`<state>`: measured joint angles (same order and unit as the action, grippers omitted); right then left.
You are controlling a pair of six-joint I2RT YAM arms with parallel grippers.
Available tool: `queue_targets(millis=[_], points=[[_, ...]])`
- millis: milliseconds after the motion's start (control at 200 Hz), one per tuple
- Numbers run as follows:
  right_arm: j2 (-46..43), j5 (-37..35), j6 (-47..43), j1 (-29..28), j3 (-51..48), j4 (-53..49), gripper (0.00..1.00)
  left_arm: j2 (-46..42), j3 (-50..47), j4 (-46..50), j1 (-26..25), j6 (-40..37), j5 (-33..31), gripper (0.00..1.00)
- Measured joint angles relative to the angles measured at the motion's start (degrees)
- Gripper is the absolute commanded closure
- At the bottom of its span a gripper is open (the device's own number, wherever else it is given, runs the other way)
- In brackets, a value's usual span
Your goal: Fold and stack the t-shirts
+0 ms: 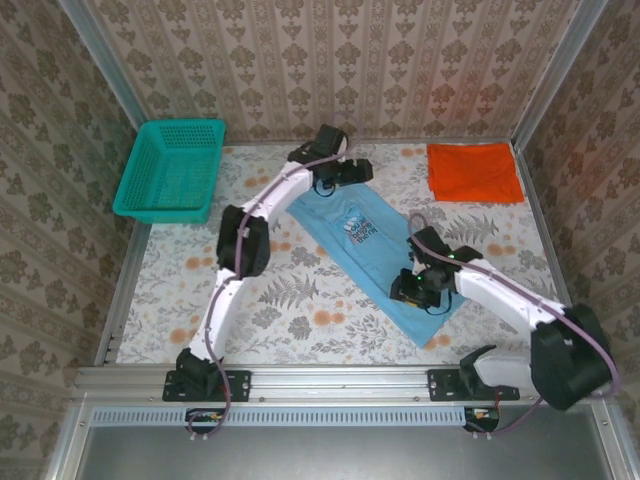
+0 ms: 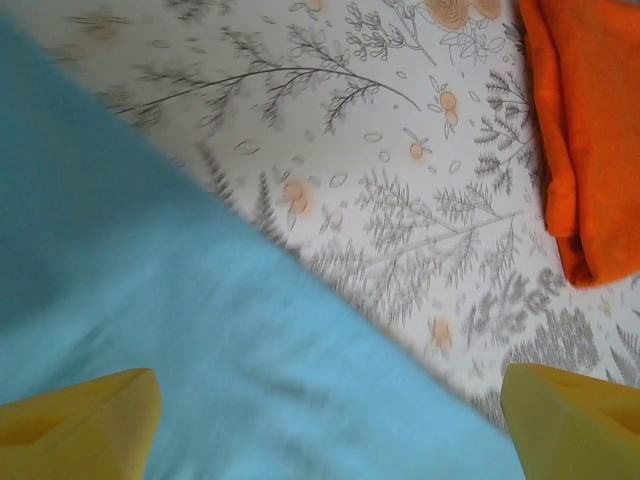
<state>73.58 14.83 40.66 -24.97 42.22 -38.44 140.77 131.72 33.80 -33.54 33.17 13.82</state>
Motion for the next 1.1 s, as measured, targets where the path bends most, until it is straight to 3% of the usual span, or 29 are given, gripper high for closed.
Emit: queue_targets(millis=[240, 460, 740, 900, 1100], points=[[10.2, -1.2, 2.9, -3.5, 2.1, 6.1, 0.68, -26.7, -25.5, 1.6, 4.0, 1.5, -8.2, 0.14], [16.1, -1.0, 12.7, -7.5, 2.6, 11.1, 0.68, -34.6, -45.3, 4.7, 12.4, 5.7, -11.0, 0.14], [26.3, -0.5, 29.0, -16.5, 12.5, 17.4, 0.67, -38.6, -49.7, 7.5, 15.7, 5.8, -11.2, 0.12], [38.3, -0.1, 36.5, -22.5, 27.9, 19.3, 0.62, -40.2, -49.4, 7.4, 19.1, 5.4, -10.6, 0.09], [50.3, 2.3, 39.7, -26.3, 45.4, 18.3, 0.52, -40.2, -48.9, 7.7, 20.7, 4.7, -9.9, 0.09]])
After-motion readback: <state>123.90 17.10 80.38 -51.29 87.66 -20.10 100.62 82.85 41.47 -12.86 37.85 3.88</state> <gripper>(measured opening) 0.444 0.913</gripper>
